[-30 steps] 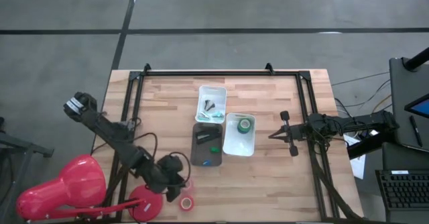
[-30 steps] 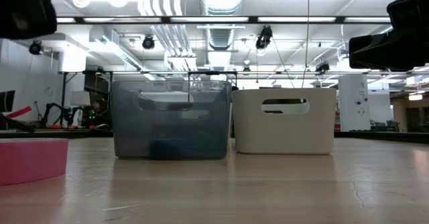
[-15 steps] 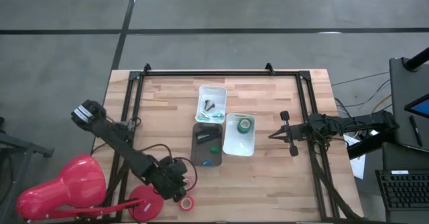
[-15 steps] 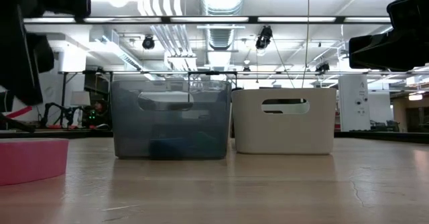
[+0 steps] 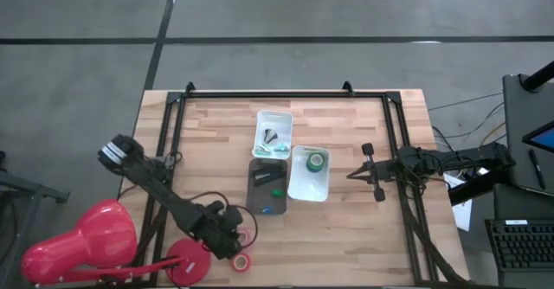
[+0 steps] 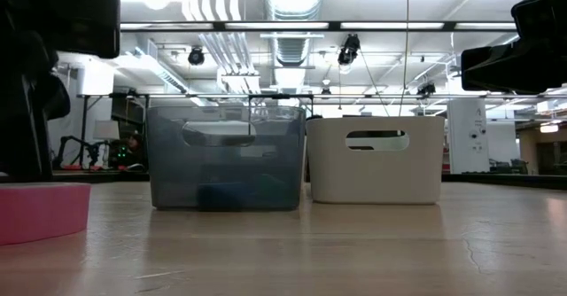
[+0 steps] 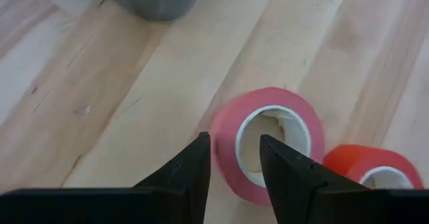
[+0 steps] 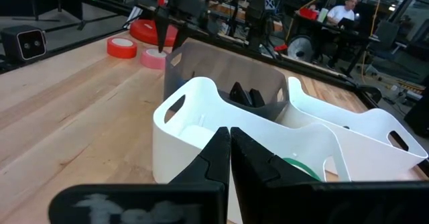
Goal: Pick and place Stapler, Stapler remover, tape
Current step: Put the pink tape into the bottom white bin, then put the orange tape into the bottom white bin
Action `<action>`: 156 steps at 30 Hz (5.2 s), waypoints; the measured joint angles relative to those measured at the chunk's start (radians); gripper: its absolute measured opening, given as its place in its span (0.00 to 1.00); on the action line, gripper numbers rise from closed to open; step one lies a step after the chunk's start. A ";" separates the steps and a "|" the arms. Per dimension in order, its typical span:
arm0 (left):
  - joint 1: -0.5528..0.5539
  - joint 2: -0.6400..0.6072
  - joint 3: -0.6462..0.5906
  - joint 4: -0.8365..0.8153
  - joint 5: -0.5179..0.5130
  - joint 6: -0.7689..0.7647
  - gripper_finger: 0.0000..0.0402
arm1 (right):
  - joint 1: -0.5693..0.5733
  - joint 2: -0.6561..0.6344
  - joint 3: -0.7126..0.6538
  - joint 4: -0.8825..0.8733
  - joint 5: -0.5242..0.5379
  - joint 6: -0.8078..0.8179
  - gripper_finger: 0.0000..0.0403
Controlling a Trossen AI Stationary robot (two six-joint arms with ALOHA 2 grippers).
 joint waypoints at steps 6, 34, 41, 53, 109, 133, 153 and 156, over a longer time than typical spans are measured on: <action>0.002 0.035 -0.002 -0.010 0.000 0.015 0.32 | 0.000 0.000 0.000 0.000 0.000 -0.001 0.02; 0.016 -0.087 0.098 -0.023 -0.162 0.234 0.13 | 0.000 0.000 0.000 0.000 0.000 -0.001 0.02; 0.058 -0.111 0.148 0.158 -0.663 0.602 0.12 | 0.000 0.000 0.000 0.000 0.000 0.000 0.02; 0.378 -0.025 0.147 0.478 -0.418 0.744 0.11 | 0.000 0.000 0.000 0.000 0.000 -0.002 0.02; 0.630 0.363 0.568 0.066 0.129 0.879 0.37 | 0.000 0.000 0.000 0.000 0.000 0.000 0.02; 0.103 0.111 0.527 -0.227 0.116 0.535 0.34 | 0.000 0.000 0.000 0.000 -0.001 0.000 0.02; -0.124 0.114 0.205 -0.020 -0.021 0.090 0.34 | 0.000 0.000 0.000 0.000 0.000 -0.001 0.02; -0.124 0.114 0.153 0.059 -0.024 0.091 0.34 | 0.000 0.000 0.000 0.000 0.001 0.000 0.02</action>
